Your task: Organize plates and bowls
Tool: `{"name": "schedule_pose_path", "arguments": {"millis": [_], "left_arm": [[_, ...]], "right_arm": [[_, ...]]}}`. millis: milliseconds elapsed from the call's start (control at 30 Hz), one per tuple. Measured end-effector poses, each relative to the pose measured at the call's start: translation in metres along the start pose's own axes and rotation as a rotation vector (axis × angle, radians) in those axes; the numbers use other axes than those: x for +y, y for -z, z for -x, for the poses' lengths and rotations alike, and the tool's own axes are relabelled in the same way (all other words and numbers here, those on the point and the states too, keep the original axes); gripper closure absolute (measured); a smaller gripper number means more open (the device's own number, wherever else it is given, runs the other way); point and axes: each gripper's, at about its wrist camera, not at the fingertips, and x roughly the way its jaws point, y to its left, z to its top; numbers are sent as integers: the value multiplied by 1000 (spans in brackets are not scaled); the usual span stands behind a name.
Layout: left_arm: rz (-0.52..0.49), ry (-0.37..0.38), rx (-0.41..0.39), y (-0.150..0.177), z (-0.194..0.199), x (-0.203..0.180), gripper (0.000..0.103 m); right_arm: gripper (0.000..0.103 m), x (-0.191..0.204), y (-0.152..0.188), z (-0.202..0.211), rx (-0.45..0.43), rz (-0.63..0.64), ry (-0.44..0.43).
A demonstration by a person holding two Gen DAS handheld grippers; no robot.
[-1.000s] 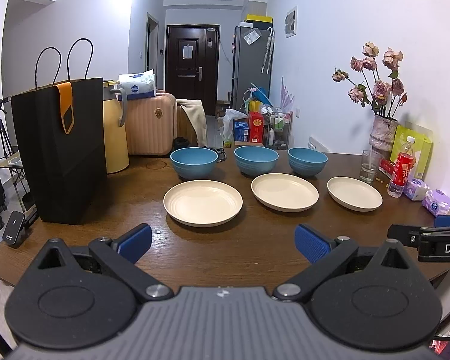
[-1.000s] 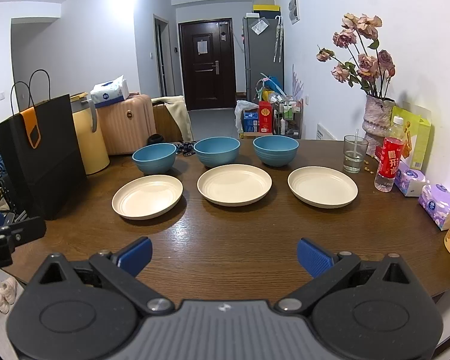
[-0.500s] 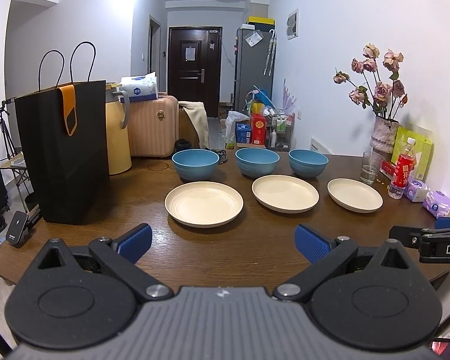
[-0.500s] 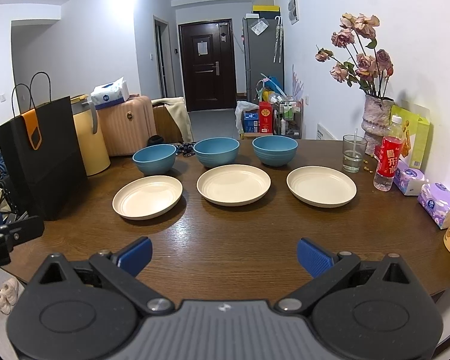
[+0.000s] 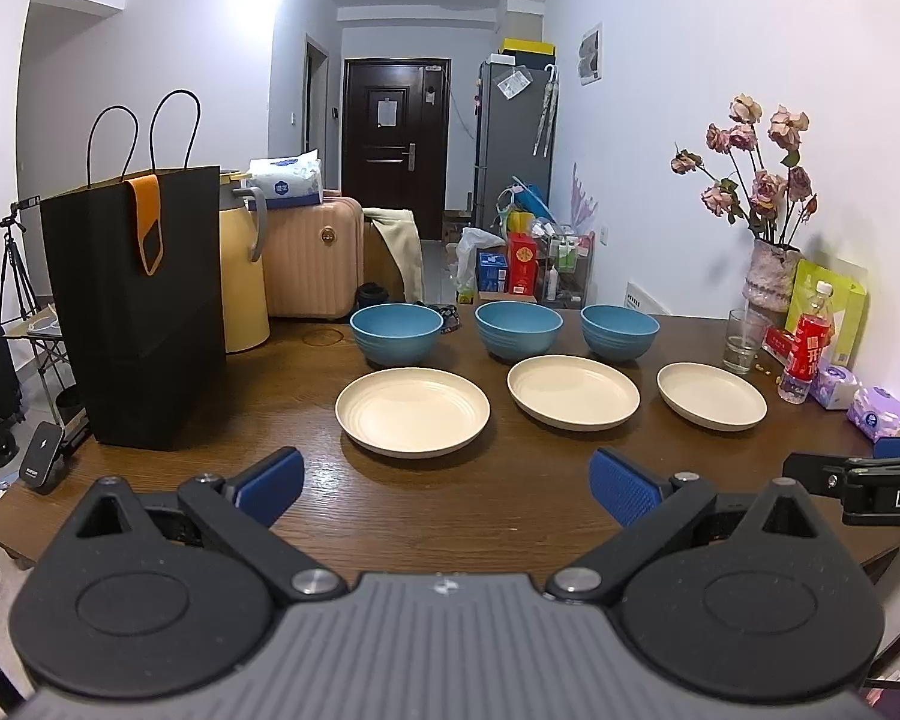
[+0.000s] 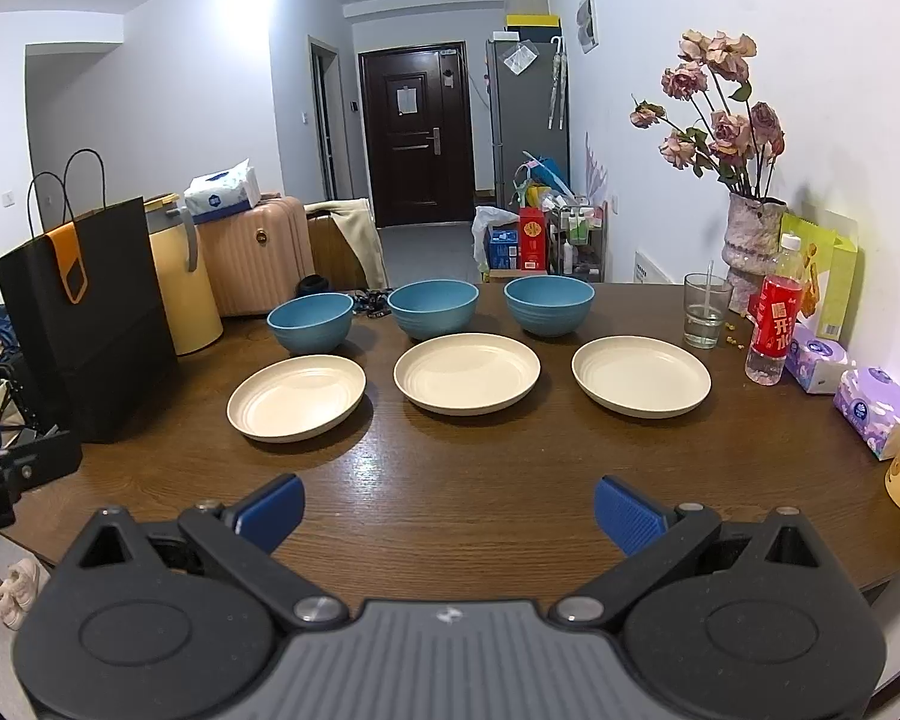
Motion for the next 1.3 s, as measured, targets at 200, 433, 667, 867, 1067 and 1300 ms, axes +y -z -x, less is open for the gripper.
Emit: {"name": "schedule_pose_path", "arguments": {"millis": [200, 433, 667, 867, 1067, 1300], "left_arm": [[0, 0, -2, 0, 1, -1, 0], [5, -2, -7, -1, 4, -3, 0], [9, -6, -12, -2, 5, -6, 0], [24, -18, -11, -2, 2, -12, 0], [40, -37, -15, -2, 0, -21, 0], [58, -69, -25, -1, -1, -33, 0]], "right_arm": [[0, 0, 0, 0, 0, 1, 0], [0, -2, 0, 5, -3, 4, 1], [0, -3, -2, 3, -2, 15, -7], [0, -6, -4, 0, -3, 32, -20], [0, -9, -3, -4, 4, 55, -44], [0, -17, -9, -11, 6, 83, -57]]}}
